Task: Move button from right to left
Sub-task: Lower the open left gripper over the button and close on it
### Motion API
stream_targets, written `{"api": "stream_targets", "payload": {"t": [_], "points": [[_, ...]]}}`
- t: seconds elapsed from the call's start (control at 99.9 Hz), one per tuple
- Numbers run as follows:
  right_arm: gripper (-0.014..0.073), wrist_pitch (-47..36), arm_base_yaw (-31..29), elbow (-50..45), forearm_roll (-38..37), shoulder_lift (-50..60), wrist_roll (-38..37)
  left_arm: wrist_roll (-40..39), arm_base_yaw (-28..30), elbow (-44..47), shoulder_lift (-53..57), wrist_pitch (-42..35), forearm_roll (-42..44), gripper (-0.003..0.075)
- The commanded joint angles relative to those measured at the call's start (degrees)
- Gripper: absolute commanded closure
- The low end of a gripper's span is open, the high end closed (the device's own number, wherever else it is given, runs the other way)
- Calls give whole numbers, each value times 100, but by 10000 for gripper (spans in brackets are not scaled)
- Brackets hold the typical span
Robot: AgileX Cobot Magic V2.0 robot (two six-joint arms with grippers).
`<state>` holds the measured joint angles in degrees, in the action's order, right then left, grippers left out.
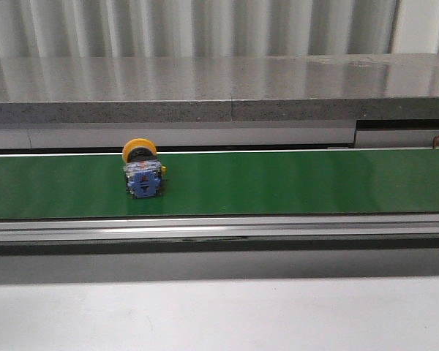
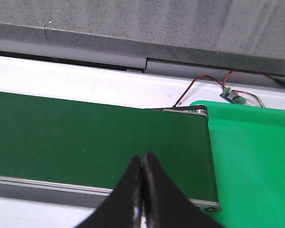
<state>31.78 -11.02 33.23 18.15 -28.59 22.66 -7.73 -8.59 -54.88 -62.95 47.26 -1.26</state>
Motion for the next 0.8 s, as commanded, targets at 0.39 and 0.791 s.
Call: {"api": "stream_targets", "payload": {"t": [0.39, 0.791], "points": [[661, -417, -8, 143, 34, -4, 47, -424, -1614, -1285, -1718, -573, -67, 92], [661, -417, -8, 143, 34, -4, 47, -511, -1833, -1569, -2760, -576, 79, 92]]}}
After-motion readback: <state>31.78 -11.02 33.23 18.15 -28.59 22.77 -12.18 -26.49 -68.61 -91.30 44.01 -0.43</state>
